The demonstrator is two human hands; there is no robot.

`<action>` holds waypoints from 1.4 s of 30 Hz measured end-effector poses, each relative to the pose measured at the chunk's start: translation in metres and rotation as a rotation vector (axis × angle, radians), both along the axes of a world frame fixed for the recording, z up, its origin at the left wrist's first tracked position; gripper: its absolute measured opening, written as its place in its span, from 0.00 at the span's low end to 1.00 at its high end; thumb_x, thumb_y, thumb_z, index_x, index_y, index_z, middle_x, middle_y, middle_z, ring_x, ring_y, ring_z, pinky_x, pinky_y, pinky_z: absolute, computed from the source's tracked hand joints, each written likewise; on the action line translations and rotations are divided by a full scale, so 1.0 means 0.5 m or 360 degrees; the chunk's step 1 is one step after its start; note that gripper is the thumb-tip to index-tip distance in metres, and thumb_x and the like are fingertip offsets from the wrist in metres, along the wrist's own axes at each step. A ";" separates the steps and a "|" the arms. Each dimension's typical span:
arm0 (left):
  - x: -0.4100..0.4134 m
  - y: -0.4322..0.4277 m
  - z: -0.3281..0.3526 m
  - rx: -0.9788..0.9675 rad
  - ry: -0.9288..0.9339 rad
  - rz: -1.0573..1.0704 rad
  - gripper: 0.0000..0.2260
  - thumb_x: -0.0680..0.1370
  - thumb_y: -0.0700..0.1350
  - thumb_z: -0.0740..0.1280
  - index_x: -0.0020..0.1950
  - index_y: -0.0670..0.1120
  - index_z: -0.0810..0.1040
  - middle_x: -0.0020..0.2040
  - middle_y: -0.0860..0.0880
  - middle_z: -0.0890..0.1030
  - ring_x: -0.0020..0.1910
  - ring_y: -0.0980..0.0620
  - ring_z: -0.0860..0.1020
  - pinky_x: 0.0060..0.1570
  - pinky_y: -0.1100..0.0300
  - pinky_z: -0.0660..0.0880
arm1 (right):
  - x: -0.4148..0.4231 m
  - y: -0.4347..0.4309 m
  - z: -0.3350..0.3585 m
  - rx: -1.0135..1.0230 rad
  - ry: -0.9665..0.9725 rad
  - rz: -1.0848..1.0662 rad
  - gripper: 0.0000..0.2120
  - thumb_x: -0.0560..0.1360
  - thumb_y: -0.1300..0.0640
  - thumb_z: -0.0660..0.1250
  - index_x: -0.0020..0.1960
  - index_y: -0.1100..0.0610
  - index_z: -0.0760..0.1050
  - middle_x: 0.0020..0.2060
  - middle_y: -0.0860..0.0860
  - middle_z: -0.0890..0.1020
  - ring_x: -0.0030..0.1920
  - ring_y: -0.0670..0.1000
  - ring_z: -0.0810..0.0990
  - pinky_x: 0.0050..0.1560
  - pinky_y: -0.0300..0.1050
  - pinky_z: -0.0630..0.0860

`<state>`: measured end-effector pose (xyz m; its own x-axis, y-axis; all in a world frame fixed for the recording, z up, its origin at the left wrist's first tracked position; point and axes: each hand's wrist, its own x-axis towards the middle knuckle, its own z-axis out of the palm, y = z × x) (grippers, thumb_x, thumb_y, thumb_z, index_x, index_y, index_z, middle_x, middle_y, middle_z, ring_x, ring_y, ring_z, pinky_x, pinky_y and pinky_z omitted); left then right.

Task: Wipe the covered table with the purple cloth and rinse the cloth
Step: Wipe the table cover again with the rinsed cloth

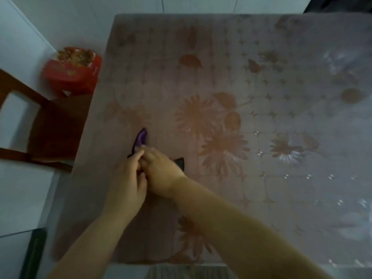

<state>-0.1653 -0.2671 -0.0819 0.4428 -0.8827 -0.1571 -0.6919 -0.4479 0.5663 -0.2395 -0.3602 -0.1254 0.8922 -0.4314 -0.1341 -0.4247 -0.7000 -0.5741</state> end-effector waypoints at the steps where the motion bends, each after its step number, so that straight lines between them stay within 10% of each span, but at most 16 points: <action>1: 0.005 -0.004 0.001 -0.0004 0.0020 0.0026 0.22 0.75 0.37 0.62 0.69 0.44 0.64 0.61 0.41 0.74 0.59 0.41 0.72 0.59 0.48 0.69 | -0.032 0.031 -0.003 -0.0096 0.0051 0.0053 0.24 0.77 0.53 0.58 0.72 0.59 0.62 0.73 0.55 0.63 0.74 0.56 0.55 0.74 0.48 0.49; 9: -0.153 -0.141 0.002 -0.0095 0.0052 -0.0301 0.24 0.73 0.38 0.65 0.69 0.44 0.65 0.64 0.43 0.73 0.62 0.42 0.71 0.62 0.52 0.66 | -0.526 -0.101 -0.017 -0.0481 0.0263 -0.0722 0.21 0.76 0.48 0.54 0.67 0.49 0.71 0.68 0.54 0.71 0.65 0.57 0.72 0.66 0.55 0.68; 20: -0.400 -0.256 -0.013 0.0030 -0.0098 -0.0323 0.24 0.72 0.41 0.65 0.67 0.50 0.65 0.55 0.52 0.74 0.57 0.54 0.67 0.65 0.41 0.63 | -0.915 -0.628 -0.007 -0.0312 0.0527 -0.2033 0.24 0.81 0.52 0.47 0.75 0.60 0.53 0.75 0.57 0.53 0.75 0.58 0.50 0.74 0.53 0.51; 26: -0.399 -0.250 -0.024 0.0098 -0.0234 -0.0218 0.24 0.70 0.48 0.55 0.67 0.49 0.65 0.53 0.50 0.76 0.56 0.46 0.72 0.65 0.39 0.64 | -0.598 -0.770 -0.010 -0.0384 0.0339 -0.1286 0.24 0.80 0.52 0.51 0.73 0.64 0.57 0.74 0.60 0.56 0.73 0.59 0.55 0.72 0.49 0.52; 31: -0.428 -0.292 -0.001 0.0041 -0.0262 -0.0162 0.23 0.75 0.47 0.54 0.71 0.47 0.62 0.65 0.45 0.72 0.65 0.44 0.69 0.70 0.44 0.56 | -0.382 -0.505 0.000 -0.0275 0.0141 -0.0373 0.28 0.78 0.49 0.57 0.75 0.56 0.53 0.76 0.53 0.54 0.75 0.53 0.53 0.73 0.46 0.48; 38: -0.437 -0.324 -0.010 -0.0063 -0.0167 -0.0089 0.19 0.79 0.47 0.55 0.70 0.45 0.64 0.68 0.44 0.69 0.66 0.44 0.67 0.67 0.54 0.60 | -0.539 -0.196 0.004 -0.0422 0.0116 0.0166 0.26 0.74 0.45 0.57 0.70 0.53 0.66 0.69 0.53 0.70 0.70 0.55 0.66 0.71 0.54 0.54; 42: -0.480 -0.332 -0.043 -0.0032 -0.0110 -0.0375 0.26 0.75 0.56 0.48 0.71 0.46 0.63 0.70 0.47 0.67 0.68 0.46 0.66 0.68 0.51 0.61 | -0.723 -0.208 -0.001 -0.0529 0.0047 -0.0076 0.20 0.75 0.43 0.58 0.65 0.47 0.70 0.61 0.50 0.72 0.59 0.55 0.71 0.66 0.57 0.65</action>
